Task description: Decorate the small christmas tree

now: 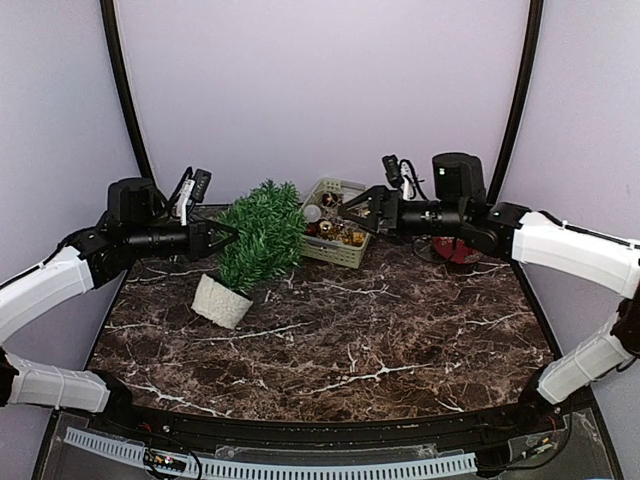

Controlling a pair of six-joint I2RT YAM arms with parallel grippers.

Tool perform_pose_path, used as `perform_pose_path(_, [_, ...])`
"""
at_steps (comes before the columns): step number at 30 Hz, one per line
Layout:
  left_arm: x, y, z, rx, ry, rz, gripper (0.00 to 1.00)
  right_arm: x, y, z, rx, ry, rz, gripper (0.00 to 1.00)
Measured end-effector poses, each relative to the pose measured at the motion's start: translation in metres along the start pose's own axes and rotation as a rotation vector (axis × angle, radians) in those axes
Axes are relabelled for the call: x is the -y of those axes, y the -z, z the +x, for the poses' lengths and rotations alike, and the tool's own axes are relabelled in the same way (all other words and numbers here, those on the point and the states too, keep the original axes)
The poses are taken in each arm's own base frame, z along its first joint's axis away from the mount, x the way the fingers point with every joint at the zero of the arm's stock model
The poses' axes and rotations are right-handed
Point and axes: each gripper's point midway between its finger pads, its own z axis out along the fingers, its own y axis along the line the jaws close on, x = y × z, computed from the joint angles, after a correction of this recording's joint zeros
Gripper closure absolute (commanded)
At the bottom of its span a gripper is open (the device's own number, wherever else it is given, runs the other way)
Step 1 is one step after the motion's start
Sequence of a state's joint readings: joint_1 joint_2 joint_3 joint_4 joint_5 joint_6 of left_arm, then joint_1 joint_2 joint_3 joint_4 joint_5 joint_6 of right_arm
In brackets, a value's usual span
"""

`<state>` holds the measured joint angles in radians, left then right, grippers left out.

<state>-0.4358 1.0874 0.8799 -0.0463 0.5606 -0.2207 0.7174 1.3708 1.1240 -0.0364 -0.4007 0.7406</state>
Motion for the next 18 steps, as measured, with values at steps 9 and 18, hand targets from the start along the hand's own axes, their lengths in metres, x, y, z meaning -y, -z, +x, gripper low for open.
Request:
perform_pose_path(9, [0.036, -0.018, 0.02, -0.069, -0.016, 0.103, 1.0, -0.051, -0.059, 0.024, -0.092, 0.029, -0.116, 0.21])
perform_pose_path(18, [0.045, -0.028, 0.036, -0.126, -0.01, 0.129, 1.0, -0.029, -0.063, 0.018, -0.048, 0.009, 0.004, 0.32])
